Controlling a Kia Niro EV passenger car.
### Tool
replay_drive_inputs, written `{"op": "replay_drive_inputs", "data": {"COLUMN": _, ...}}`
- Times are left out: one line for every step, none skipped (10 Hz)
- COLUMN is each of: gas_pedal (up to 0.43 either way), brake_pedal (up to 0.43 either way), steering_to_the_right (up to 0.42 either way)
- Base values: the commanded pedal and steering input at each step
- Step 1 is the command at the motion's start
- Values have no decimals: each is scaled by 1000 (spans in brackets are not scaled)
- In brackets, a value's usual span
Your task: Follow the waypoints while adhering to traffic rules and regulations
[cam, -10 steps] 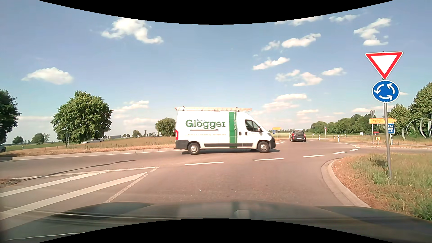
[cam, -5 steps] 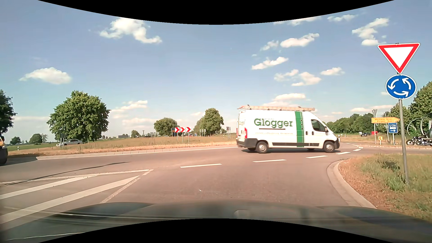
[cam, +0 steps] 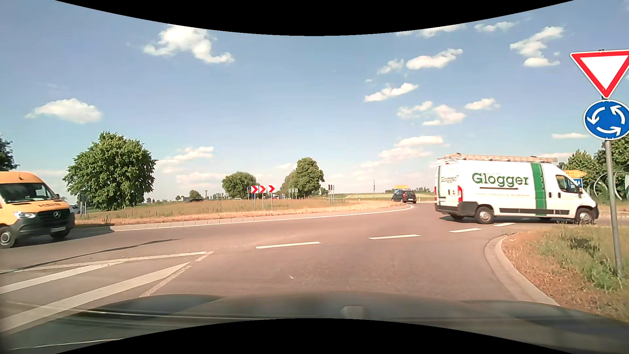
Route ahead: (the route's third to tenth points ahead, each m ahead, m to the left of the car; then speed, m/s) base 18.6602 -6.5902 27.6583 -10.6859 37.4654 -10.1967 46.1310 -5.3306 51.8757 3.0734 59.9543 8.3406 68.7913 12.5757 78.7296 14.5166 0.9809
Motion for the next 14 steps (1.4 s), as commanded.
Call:
{"op": "replay_drive_inputs", "data": {"gas_pedal": 0, "brake_pedal": 6, "steering_to_the_right": 41}}
{"op": "replay_drive_inputs", "data": {"gas_pedal": 0, "brake_pedal": 6, "steering_to_the_right": 41}}
{"op": "replay_drive_inputs", "data": {"gas_pedal": 0, "brake_pedal": 6, "steering_to_the_right": 44}}
{"op": "replay_drive_inputs", "data": {"gas_pedal": 39, "brake_pedal": 6, "steering_to_the_right": 46}}
{"op": "replay_drive_inputs", "data": {"gas_pedal": 189, "brake_pedal": 6, "steering_to_the_right": 49}}
{"op": "replay_drive_inputs", "data": {"gas_pedal": 189, "brake_pedal": 6, "steering_to_the_right": 51}}
{"op": "replay_drive_inputs", "data": {"gas_pedal": 189, "brake_pedal": 6, "steering_to_the_right": 56}}
{"op": "replay_drive_inputs", "data": {"gas_pedal": 197, "brake_pedal": 6, "steering_to_the_right": 62}}
{"op": "replay_drive_inputs", "data": {"gas_pedal": 220, "brake_pedal": 6, "steering_to_the_right": 70}}
{"op": "replay_drive_inputs", "data": {"gas_pedal": 240, "brake_pedal": 6, "steering_to_the_right": 86}}
{"op": "replay_drive_inputs", "data": {"gas_pedal": 268, "brake_pedal": 6, "steering_to_the_right": 103}}
{"op": "replay_drive_inputs", "data": {"gas_pedal": 287, "brake_pedal": 6, "steering_to_the_right": 122}}
{"op": "replay_drive_inputs", "data": {"gas_pedal": 331, "brake_pedal": 6, "steering_to_the_right": 139}}
{"op": "replay_drive_inputs", "data": {"gas_pedal": 339, "brake_pedal": 6, "steering_to_the_right": 148}}
